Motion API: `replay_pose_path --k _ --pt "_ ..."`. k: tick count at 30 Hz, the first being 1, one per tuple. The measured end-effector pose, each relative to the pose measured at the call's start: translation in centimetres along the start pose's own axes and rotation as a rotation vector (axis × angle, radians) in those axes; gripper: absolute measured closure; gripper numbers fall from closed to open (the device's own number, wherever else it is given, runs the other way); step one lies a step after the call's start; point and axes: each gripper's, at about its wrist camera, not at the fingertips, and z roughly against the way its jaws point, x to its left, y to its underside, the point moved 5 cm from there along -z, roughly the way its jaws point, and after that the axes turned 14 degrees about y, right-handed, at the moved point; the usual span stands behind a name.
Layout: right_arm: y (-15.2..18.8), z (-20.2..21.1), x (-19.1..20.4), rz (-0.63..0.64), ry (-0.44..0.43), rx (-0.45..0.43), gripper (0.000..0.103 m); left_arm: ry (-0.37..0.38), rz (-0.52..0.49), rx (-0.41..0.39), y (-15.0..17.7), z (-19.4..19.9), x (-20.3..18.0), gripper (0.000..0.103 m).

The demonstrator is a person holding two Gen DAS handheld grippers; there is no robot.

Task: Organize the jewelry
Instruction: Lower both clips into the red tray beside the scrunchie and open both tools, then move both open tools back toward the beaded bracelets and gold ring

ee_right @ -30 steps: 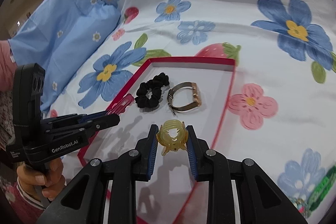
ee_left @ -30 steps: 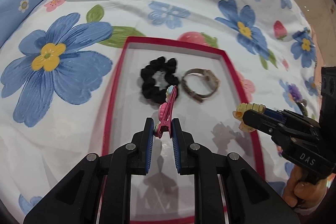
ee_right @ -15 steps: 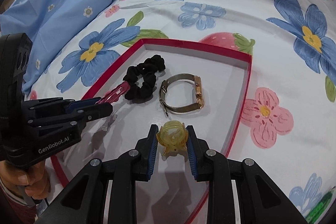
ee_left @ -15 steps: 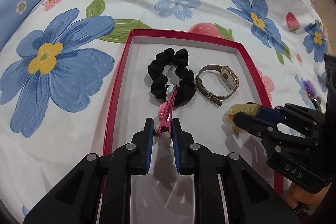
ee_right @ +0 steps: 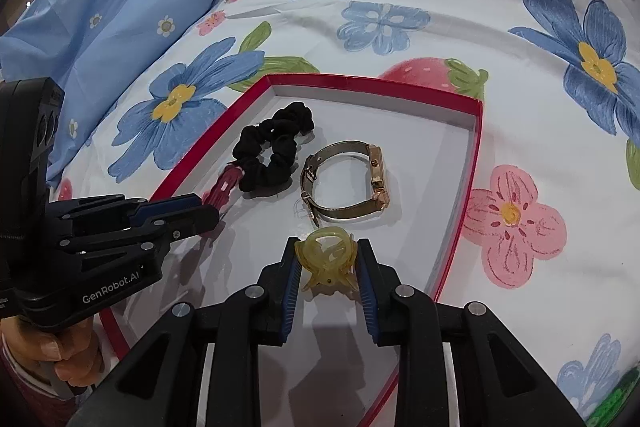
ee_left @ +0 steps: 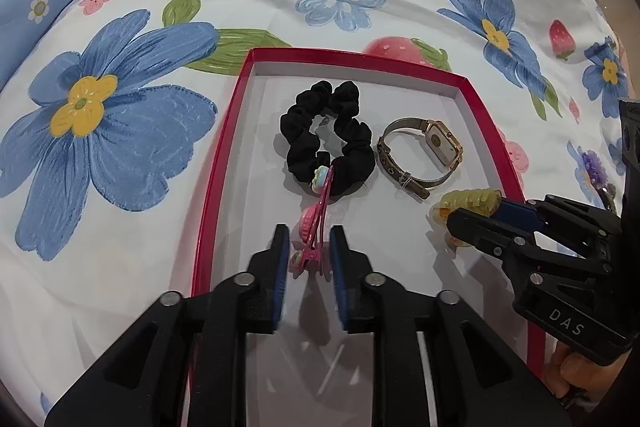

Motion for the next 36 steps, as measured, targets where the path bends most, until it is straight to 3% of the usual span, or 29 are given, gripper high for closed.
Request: replay_pose_path --k 10,19,22,26,30,36 --pt "0.1 0.3 -0.1 -0.005 0.001 -0.005 0.064 0.002 0.008 -0.005 0.0 0.4 0.1 0.071" --pt "0.1 1.1 -0.2 -0.012 -0.004 -0.014 0.063 0.007 0.018 -0.021 0.0 1.6 -0.1 0.065" --pt "0.2 2.3 -0.6 -0.032 -0.014 -0.033 0.061 0.013 0.022 -0.039 0.1 2.5 -0.5 0.059" --pt "0.7 4.7 -1.4 -0.06 -0.031 -0.07 0.056 0.028 0.024 -0.052 0.5 3.5 -1.5 0.059" --pt "1.6 7.0 -2.7 -0.1 -0.043 -0.103 0.055 0.051 0.024 -0.067 1.4 4.5 -3.0 0.048" --pt "4.2 10.3 -5.8 -0.178 -0.025 -0.132 0.054 0.089 -0.005 -0.063 2.5 5.1 -5.9 0.048"
